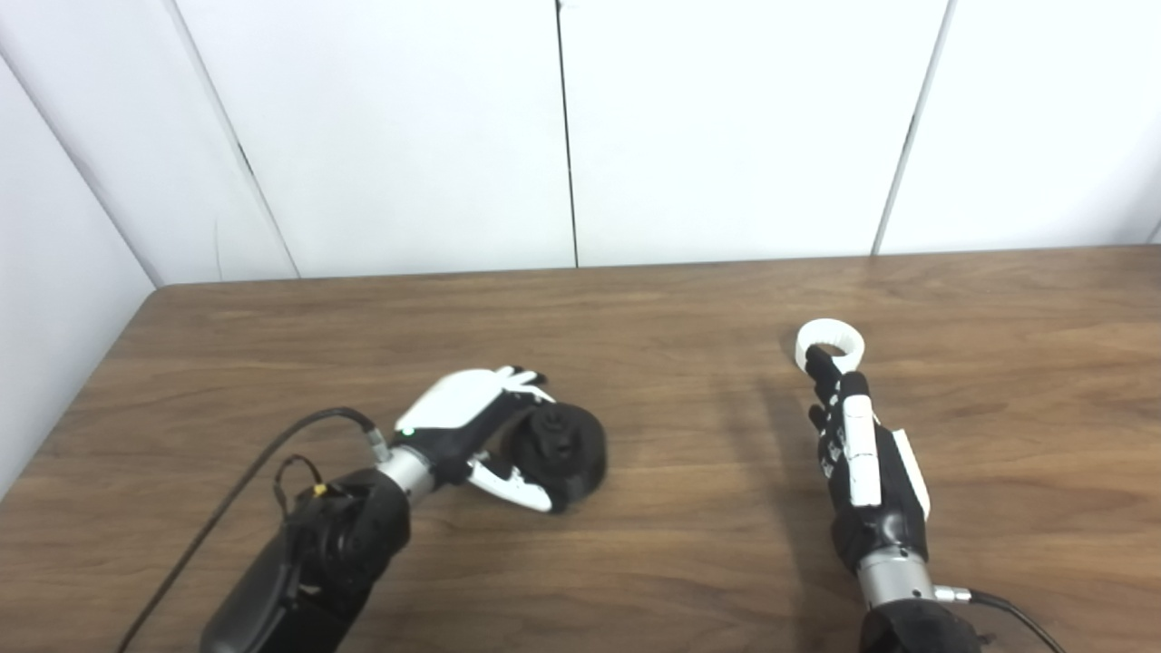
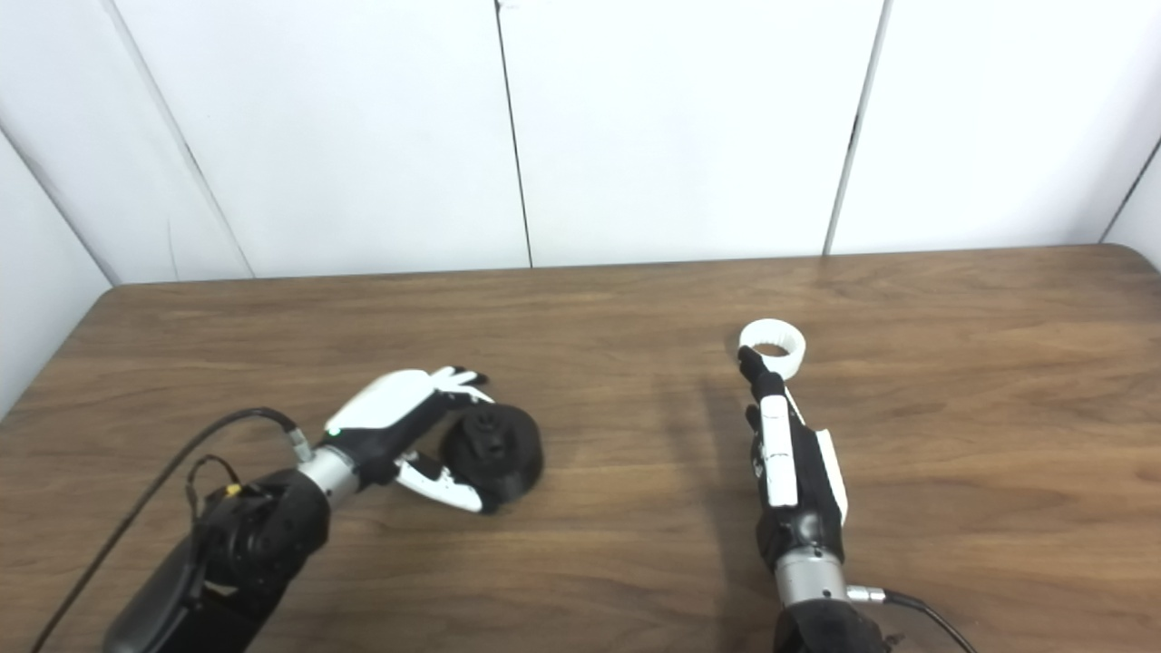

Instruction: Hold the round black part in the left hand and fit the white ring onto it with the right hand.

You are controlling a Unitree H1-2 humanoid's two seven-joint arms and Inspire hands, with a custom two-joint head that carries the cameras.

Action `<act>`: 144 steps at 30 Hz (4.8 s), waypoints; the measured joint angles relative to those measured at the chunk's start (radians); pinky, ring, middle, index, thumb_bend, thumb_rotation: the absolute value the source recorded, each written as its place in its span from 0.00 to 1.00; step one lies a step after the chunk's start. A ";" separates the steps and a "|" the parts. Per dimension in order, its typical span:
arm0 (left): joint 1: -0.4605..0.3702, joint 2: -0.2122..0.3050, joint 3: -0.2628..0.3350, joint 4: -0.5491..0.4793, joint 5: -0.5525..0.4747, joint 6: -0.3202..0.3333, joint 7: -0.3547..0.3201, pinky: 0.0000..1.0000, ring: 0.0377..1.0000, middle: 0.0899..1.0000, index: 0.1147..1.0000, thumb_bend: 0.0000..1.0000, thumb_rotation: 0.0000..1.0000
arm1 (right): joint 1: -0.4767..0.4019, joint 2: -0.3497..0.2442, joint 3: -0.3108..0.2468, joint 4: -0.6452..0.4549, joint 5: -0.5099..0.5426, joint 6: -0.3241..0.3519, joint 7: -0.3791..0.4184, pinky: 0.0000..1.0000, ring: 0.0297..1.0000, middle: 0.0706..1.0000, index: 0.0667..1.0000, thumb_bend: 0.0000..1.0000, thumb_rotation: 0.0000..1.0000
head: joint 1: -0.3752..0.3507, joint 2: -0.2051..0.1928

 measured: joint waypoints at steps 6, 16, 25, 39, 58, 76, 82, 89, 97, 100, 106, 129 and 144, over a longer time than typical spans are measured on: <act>0.009 -0.013 -0.019 -0.017 0.015 -0.014 0.000 0.88 1.00 0.96 0.70 0.94 0.42 | 0.001 0.000 0.000 -0.003 -0.001 0.001 0.000 1.00 1.00 0.94 0.89 0.59 1.00 | -0.006 0.005; 0.041 -0.046 -0.043 -0.047 0.051 -0.045 0.009 0.88 1.00 0.97 0.70 0.94 0.42 | 0.001 0.003 0.000 -0.009 -0.002 0.010 -0.003 1.00 1.00 0.95 0.90 0.60 1.00 | -0.008 0.009; 0.051 -0.058 -0.051 -0.057 0.058 -0.048 0.006 0.89 1.00 0.97 0.69 0.94 0.41 | 0.002 -0.004 0.000 -0.014 -0.002 0.014 0.000 1.00 1.00 0.95 0.91 0.62 1.00 | -0.014 0.012; 0.055 -0.065 -0.051 -0.057 0.058 -0.068 0.008 0.88 1.00 0.97 0.70 0.93 0.40 | -0.087 -0.128 -0.139 -0.073 -0.006 0.017 -0.010 0.86 0.90 0.89 0.80 0.69 0.45 | -0.034 0.012; 0.054 -0.083 -0.044 -0.035 0.057 -0.108 0.014 0.88 1.00 0.97 0.70 0.93 0.40 | -0.438 -0.575 0.092 0.247 -0.508 0.178 0.218 0.87 0.97 0.91 0.75 0.93 0.22 | -0.072 -0.008; 0.060 -0.085 -0.032 -0.035 0.055 -0.120 0.009 0.88 1.00 0.97 0.70 0.94 0.41 | -0.657 -0.630 0.272 0.626 -0.588 0.111 0.374 0.99 1.00 0.94 0.78 0.93 0.26 | -0.069 -0.014; 0.060 -0.086 -0.032 -0.035 0.058 -0.120 0.010 0.88 1.00 0.97 0.70 0.93 0.40 | -0.673 -0.640 0.286 0.626 -0.593 0.101 0.391 1.00 1.00 0.94 0.77 0.93 0.28 | -0.064 -0.012; 0.060 -0.086 -0.031 -0.035 0.057 -0.119 0.010 0.89 1.00 0.97 0.70 0.93 0.41 | -0.673 -0.640 0.310 0.613 -0.611 0.095 0.420 1.00 1.00 0.94 0.76 0.93 0.31 | -0.061 -0.009; 0.062 -0.088 -0.031 -0.031 0.058 -0.120 0.013 0.89 1.00 0.97 0.70 0.93 0.42 | -0.672 -0.640 0.319 0.591 -0.614 0.092 0.447 1.00 1.00 0.93 0.76 0.92 0.31 | -0.057 -0.008; 0.062 -0.088 -0.030 -0.031 0.058 -0.120 0.013 0.89 1.00 0.97 0.70 0.93 0.42 | -0.672 -0.640 0.328 0.591 -0.617 0.087 0.453 1.00 1.00 0.93 0.76 0.92 0.31 | -0.057 -0.006; 0.062 -0.089 -0.029 -0.030 0.055 -0.119 0.011 0.89 1.00 0.97 0.70 0.93 0.41 | -0.672 -0.637 0.341 0.591 -0.623 0.080 0.467 1.00 1.00 0.93 0.76 0.93 0.32 | -0.058 -0.006; 0.061 -0.092 -0.025 -0.024 0.059 -0.120 0.014 0.89 1.00 0.97 0.70 0.93 0.42 | -0.665 -0.579 0.337 0.676 -0.627 0.009 0.387 0.98 0.98 0.89 0.69 0.87 0.26 | -0.044 -0.006; 0.061 -0.094 -0.024 -0.024 0.059 -0.120 0.014 0.88 1.00 0.97 0.69 0.93 0.42 | -0.661 -0.576 0.307 0.693 -0.615 -0.031 0.325 0.89 0.96 0.86 0.61 0.83 0.19 | -0.041 -0.005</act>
